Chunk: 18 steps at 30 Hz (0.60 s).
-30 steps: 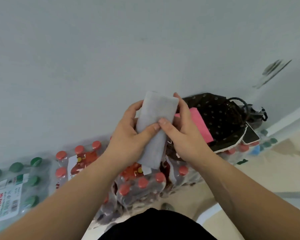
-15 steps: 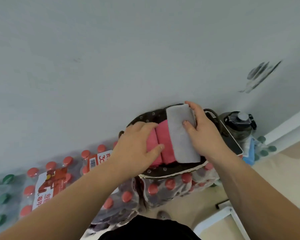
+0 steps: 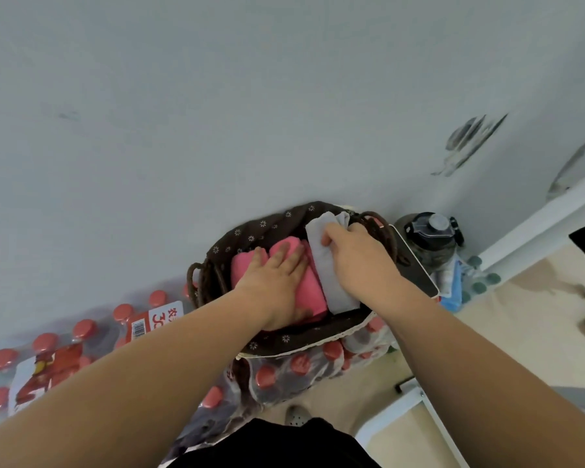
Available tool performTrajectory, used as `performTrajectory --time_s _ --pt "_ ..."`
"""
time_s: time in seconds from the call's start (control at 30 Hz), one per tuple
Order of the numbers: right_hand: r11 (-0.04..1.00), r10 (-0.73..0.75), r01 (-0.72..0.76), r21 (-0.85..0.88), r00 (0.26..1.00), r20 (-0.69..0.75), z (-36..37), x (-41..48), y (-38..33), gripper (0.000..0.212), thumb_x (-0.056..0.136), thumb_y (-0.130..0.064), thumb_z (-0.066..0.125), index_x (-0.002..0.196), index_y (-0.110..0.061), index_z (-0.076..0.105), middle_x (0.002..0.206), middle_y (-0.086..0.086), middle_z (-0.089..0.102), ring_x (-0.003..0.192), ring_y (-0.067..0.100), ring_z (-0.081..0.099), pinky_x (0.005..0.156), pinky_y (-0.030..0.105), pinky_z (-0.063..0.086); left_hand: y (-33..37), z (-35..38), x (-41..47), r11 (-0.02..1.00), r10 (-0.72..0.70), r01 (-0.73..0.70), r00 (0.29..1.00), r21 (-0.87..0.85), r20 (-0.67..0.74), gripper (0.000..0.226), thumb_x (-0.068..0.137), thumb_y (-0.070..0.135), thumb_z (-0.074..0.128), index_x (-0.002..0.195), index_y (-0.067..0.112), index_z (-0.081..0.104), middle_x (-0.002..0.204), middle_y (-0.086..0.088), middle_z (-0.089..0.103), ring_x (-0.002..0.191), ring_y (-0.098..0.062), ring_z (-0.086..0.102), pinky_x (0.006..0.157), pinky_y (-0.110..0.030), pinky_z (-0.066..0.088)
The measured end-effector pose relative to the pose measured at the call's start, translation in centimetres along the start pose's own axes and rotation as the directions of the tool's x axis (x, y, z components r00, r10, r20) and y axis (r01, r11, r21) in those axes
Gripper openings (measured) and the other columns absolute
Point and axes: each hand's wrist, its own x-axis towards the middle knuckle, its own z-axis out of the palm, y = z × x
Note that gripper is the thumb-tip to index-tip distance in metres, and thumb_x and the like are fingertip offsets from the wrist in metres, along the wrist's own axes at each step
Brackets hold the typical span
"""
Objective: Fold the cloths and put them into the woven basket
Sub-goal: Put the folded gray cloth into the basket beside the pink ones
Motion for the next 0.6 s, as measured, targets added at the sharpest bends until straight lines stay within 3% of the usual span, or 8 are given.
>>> performTrajectory --time_s 0.1,0.33,0.47,0.6 --pt "1.0 -0.009 0.008 0.006 0.994 0.106 0.5 -0.2 -0.3 0.03 0.099 -0.015 0.04 0.126 -0.025 0.047 0.104 0.006 0.036 0.063 0.017 0.041 0.064 0.032 0.033 -0.3 0.7 0.0 0.999 0.001 -0.002 1.0 -0.034 -0.01 0.098 0.091 0.069 0.037 0.156 0.019 -0.016 0.163 -0.001 -0.025 0.151 -0.025 -0.02 0.119 -0.063 -0.003" --pt "0.998 0.011 -0.022 0.051 0.977 0.213 0.5 1.5 0.2 0.037 0.095 -0.005 0.038 0.123 -0.025 0.052 0.108 0.007 0.045 0.083 0.025 0.053 0.071 0.032 0.037 -0.6 1.4 0.1 0.993 0.01 -0.012 1.0 -0.115 -0.021 0.098 0.092 0.068 0.039 0.156 0.019 -0.016 0.163 0.001 -0.024 0.15 -0.023 -0.022 0.119 -0.062 -0.005" --pt "0.981 0.026 0.012 -0.193 0.981 0.194 0.9 1.6 0.2 0.031 0.094 -0.008 0.036 0.122 -0.021 0.04 0.106 0.012 0.045 0.082 0.031 0.052 0.07 0.038 0.04 -0.7 1.5 0.1 0.99 0.02 -0.024 0.999 -0.137 -0.032 0.096 0.092 0.068 0.039 0.157 0.019 -0.012 0.164 0.001 -0.021 0.15 -0.022 -0.021 0.118 -0.063 -0.006" --pt "0.861 -0.068 0.09 -0.5 0.996 0.062 1.2 0.8 -0.2 0.037 0.094 -0.009 0.039 0.131 -0.015 0.043 0.117 0.014 0.043 0.088 0.032 0.053 0.062 0.04 0.044 -0.8 1.5 0.1 0.989 0.035 -0.037 0.999 -0.14 -0.019 0.093 0.094 0.067 0.037 0.157 0.019 -0.011 0.164 0.001 -0.022 0.15 -0.022 -0.022 0.118 -0.063 -0.007"
